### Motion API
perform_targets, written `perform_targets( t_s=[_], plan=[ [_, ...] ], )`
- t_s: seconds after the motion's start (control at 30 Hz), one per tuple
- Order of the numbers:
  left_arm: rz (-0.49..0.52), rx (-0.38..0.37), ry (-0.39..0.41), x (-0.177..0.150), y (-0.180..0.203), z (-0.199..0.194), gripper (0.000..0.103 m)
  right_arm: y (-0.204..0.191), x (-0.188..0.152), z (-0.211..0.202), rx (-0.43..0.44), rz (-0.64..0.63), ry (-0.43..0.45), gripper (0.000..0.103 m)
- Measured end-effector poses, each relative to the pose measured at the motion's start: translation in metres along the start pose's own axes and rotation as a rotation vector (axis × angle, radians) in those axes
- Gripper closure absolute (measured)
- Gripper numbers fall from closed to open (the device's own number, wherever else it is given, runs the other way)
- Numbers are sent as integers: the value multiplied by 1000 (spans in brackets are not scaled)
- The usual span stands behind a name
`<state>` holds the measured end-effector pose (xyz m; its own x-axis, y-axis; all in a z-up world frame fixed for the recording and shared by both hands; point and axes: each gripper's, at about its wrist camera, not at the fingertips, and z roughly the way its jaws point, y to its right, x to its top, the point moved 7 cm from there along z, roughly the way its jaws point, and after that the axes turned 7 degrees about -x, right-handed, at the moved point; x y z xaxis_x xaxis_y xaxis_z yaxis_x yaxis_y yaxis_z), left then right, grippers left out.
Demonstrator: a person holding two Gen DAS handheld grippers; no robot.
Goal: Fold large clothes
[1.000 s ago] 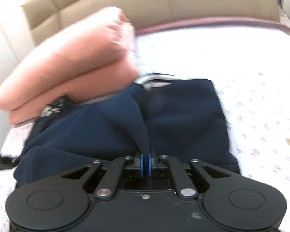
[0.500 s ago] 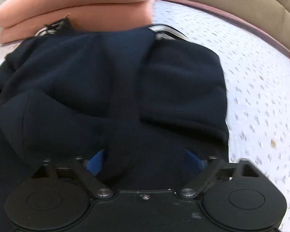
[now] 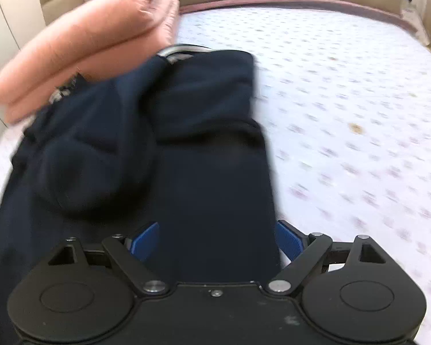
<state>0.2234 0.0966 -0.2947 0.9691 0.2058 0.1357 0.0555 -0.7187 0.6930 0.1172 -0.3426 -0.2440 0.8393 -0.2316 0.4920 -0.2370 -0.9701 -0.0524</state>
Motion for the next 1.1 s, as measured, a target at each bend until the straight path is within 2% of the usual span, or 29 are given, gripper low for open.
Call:
perform_targets(
  t_s=[0.1, 0.2, 0.27, 0.33, 0.4, 0.47, 0.53, 0.63, 0.67, 0.7, 0.73, 0.77, 0.8, 0.83, 0.87, 0.9, 0.93, 1.03, 1.1],
  plan=[
    [-22, 60, -21, -29, -8, -11, 17, 26, -24, -18, -29, 34, -49, 0],
    [-49, 131, -78, -55, -17, -12, 16, 45, -49, -28, -21, 85, -131, 0],
    [-77, 116, -104, -72, -20, -12, 16, 49, -64, -30, -7, 114, -210, 0],
    [-2, 149, -100, -85, -15, -18, 16, 50, -83, -32, 31, 123, -275, 0],
    [28, 183, -119, -89, -7, -11, 16, 51, -103, -33, 68, 130, -343, 0],
    [-2, 156, -154, -96, -3, -2, 16, 53, -126, -36, 92, 131, -410, 0],
    [0, 154, -150, -104, -1, 2, 16, 51, -129, -41, 104, 141, -416, 0],
    [31, 173, -129, -109, 3, -1, 19, 40, -136, -39, 128, 104, -509, 0],
    [33, 178, -127, -110, 4, 0, 26, 36, -138, -38, 117, 77, -517, 0],
    [33, 184, -123, -124, 2, -7, 46, 30, -142, -39, 104, 40, -529, 0],
    [27, 190, -115, -125, -1, -10, 57, 23, -144, -40, 103, 3, -543, 1],
    [29, 194, -108, -126, -3, -10, 77, 16, -147, -42, 111, -28, -558, 5],
    [32, 196, -97, -126, -7, -14, 90, 12, -150, -44, 100, -49, -556, 14],
    [38, 184, -85, -130, -10, -22, 91, 9, -152, -47, 69, -76, -541, 37],
    [45, 170, -75, -134, -12, -33, 92, 7, -153, -52, 40, -102, -528, 54],
    [54, 162, -59, -136, -11, -39, 93, 3, -153, -58, 17, -128, -502, 82],
    [62, 148, -41, -137, -9, -44, 93, 0, -154, -64, 12, -142, -478, 91],
    [33, 38, 20, -137, -2, -67, 94, -4, -148, -88, 27, -125, -389, 96],
    [50, 25, 56, -136, 2, -81, 94, 2, -137, -106, 70, -46, -308, 96]
  ],
)
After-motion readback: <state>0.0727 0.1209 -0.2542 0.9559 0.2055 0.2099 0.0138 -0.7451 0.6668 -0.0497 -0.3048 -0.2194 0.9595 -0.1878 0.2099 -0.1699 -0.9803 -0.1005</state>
